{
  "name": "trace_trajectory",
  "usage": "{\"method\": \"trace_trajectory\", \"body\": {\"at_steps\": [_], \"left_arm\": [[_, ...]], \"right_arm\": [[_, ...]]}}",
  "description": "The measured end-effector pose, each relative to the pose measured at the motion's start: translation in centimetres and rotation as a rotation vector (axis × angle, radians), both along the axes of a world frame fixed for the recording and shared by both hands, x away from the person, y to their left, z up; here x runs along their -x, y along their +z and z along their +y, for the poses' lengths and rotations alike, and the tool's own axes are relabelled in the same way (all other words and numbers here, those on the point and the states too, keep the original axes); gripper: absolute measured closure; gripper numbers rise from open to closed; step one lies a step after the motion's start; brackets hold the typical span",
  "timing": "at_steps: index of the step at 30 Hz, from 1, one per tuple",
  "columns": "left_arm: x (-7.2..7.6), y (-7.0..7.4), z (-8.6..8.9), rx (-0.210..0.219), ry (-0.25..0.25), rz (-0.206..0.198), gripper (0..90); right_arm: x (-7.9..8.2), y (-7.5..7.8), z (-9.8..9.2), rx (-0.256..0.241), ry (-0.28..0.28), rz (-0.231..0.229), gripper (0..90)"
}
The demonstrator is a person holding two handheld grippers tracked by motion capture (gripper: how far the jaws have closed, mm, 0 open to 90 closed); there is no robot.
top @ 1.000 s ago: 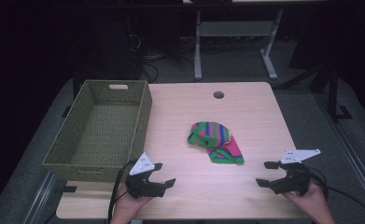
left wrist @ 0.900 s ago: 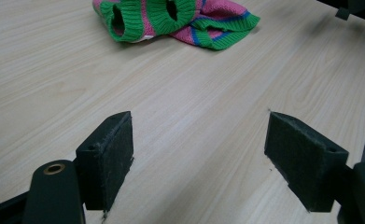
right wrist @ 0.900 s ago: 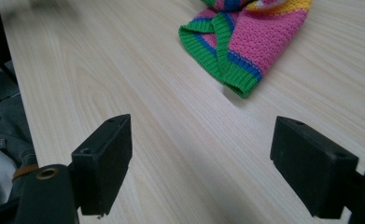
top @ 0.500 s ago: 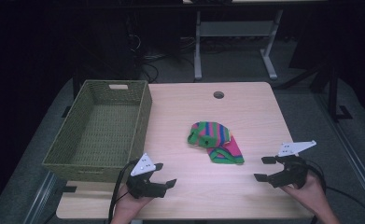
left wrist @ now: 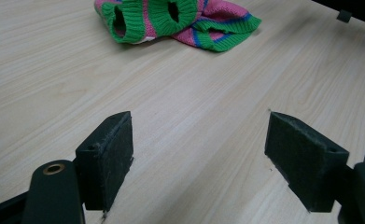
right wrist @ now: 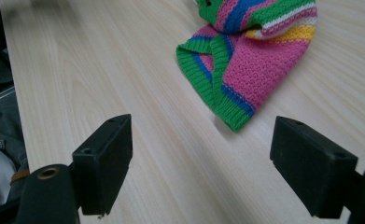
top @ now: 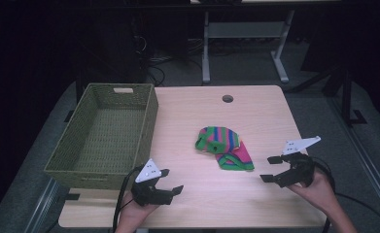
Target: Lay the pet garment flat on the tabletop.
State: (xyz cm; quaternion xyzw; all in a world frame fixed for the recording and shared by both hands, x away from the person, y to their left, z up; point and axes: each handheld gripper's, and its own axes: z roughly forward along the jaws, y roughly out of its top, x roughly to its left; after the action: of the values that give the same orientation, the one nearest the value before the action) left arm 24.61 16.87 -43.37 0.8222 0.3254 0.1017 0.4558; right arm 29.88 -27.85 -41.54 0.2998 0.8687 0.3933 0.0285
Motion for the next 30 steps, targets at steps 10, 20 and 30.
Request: {"method": "trace_trajectory", "body": {"at_steps": [10, 20, 30], "left_arm": [[0.0, 0.0, -0.1, -0.002, -0.003, 0.002, 23.1], [0.1, -0.1, -0.2, -0.008, -0.007, 0.002, 23.0], [0.0, -0.1, -0.3, -0.006, -0.002, -0.003, 21.4]], "right_arm": [[-1.4, 0.8, 0.6, 0.017, 0.019, 0.017, 20.7], [-2.9, 1.9, 1.2, 0.018, 0.022, 0.023, 20.7], [-4.4, 2.9, 2.3, 0.038, 0.039, 0.016, 20.9]]}}
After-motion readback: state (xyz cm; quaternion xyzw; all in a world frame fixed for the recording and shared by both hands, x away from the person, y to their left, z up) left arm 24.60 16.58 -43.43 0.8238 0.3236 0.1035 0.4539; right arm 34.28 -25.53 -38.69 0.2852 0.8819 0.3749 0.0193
